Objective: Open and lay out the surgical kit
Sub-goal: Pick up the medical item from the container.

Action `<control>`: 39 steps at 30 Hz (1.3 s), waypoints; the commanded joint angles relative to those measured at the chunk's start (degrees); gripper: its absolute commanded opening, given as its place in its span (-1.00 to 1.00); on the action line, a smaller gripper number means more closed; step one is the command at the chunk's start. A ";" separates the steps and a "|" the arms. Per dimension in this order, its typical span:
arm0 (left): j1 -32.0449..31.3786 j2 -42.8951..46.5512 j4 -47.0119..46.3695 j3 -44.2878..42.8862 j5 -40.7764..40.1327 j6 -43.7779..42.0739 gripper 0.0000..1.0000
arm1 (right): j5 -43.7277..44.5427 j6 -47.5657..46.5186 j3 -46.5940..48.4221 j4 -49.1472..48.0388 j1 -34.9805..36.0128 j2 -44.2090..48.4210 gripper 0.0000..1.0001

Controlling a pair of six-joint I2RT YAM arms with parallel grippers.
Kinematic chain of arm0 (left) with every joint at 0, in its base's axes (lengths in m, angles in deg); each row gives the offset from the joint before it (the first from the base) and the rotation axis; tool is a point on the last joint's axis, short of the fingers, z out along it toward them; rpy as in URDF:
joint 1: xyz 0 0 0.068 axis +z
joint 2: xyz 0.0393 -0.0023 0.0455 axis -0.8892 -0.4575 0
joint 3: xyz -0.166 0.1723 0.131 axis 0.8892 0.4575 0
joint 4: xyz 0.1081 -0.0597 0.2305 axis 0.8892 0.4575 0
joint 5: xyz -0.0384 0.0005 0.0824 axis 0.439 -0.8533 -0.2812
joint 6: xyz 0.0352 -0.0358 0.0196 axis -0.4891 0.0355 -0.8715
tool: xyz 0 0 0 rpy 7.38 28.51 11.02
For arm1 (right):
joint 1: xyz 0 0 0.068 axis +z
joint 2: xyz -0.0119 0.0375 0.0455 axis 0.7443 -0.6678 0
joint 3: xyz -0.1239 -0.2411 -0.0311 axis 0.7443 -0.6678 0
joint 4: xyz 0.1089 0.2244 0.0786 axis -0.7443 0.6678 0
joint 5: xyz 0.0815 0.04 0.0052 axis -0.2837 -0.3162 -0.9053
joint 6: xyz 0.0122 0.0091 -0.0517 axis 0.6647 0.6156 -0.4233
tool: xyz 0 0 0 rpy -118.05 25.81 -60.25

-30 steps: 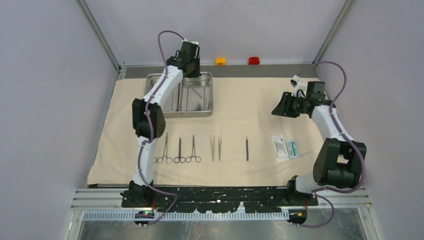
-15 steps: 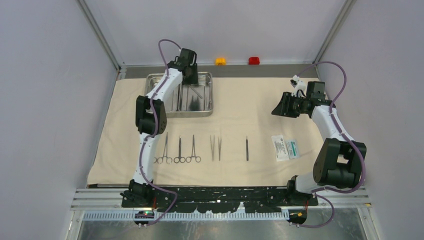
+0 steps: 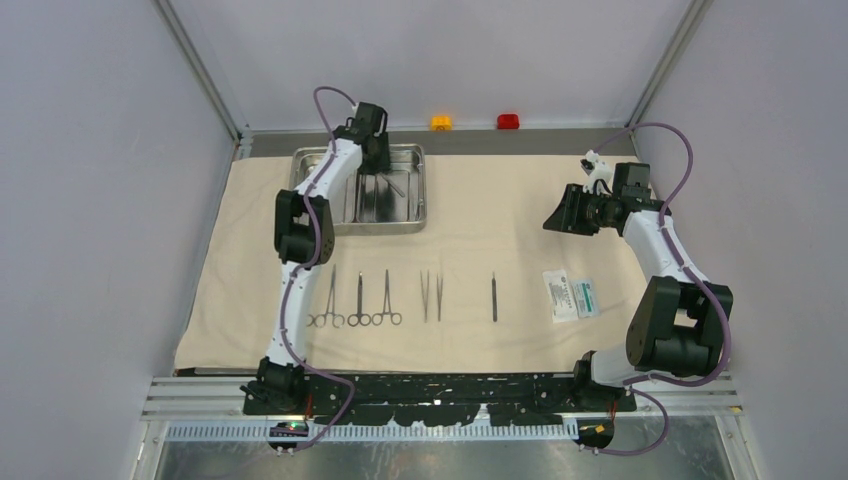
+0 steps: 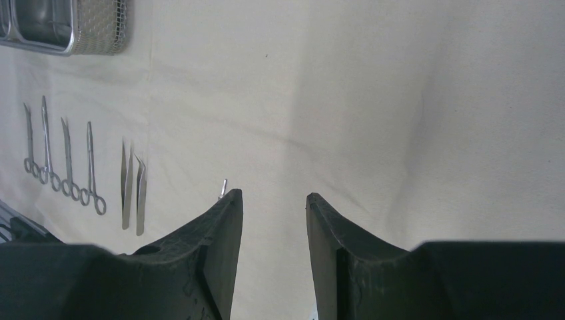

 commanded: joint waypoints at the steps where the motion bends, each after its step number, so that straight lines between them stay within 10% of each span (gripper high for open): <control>1: 0.50 -1.34 -0.20 -3.46 -0.46 0.39 -0.22 | 0.07 -0.48 2.06 -0.40 -0.35 1.37 -0.09; 39: 1.31 -9.97 -5.53 -12.42 5.89 0.23 -0.35 | 1.56 -0.54 1.70 -0.43 -0.53 1.94 -0.09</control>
